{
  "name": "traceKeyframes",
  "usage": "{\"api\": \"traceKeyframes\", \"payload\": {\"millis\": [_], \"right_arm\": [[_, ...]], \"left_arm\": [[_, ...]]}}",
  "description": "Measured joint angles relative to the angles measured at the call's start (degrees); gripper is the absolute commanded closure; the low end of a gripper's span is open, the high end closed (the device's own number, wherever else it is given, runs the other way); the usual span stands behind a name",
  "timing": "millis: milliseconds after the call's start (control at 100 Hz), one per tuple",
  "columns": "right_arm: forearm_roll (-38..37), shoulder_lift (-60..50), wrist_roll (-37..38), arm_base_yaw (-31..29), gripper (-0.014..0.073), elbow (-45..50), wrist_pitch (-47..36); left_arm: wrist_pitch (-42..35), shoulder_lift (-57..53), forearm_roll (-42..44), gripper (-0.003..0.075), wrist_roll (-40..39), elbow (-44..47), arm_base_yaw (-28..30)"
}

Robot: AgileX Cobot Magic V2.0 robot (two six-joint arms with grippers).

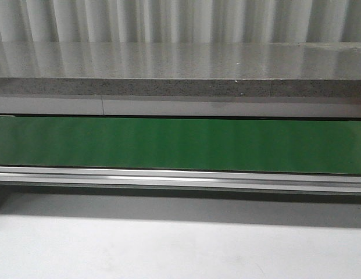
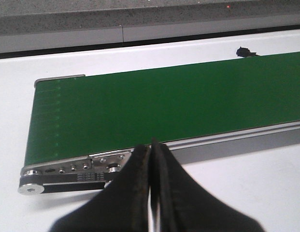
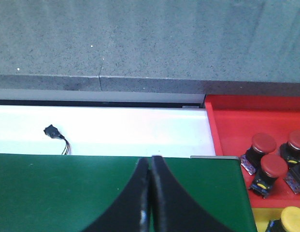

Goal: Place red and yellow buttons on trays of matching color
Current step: 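Raise the right gripper back over the conveyor end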

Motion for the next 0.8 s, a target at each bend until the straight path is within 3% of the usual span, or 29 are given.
{"api": "traceKeyframes", "payload": {"millis": [120,300,470,590,800], "right_arm": [[0.0,-3.9,-0.1,0.0,0.0652,2.6,-1.1],[2.3,-6.8,-1.8,-0.1,0.0652,10.2,-11.1],[16.5,-9.9,-19.9,-1.8,0.0652,16.9,-17.1],[21.5,-13.0,-29.1,-3.7,0.0652,20.3,-19.2],[22.7,-22.2,-27.2,-9.4,0.0652,29.8,-24.9]], "left_arm": [[0.0,0.0,0.0,0.0741,0.0,0.0,0.0],[0.0,0.0,-0.1,0.0741,0.0,0.0,0.0],[0.0,0.0,-0.1,0.0741,0.0,0.0,0.0],[0.0,0.0,-0.1,0.0741,0.0,0.0,0.0],[0.0,0.0,-0.1,0.0741,0.0,0.0,0.0]]}}
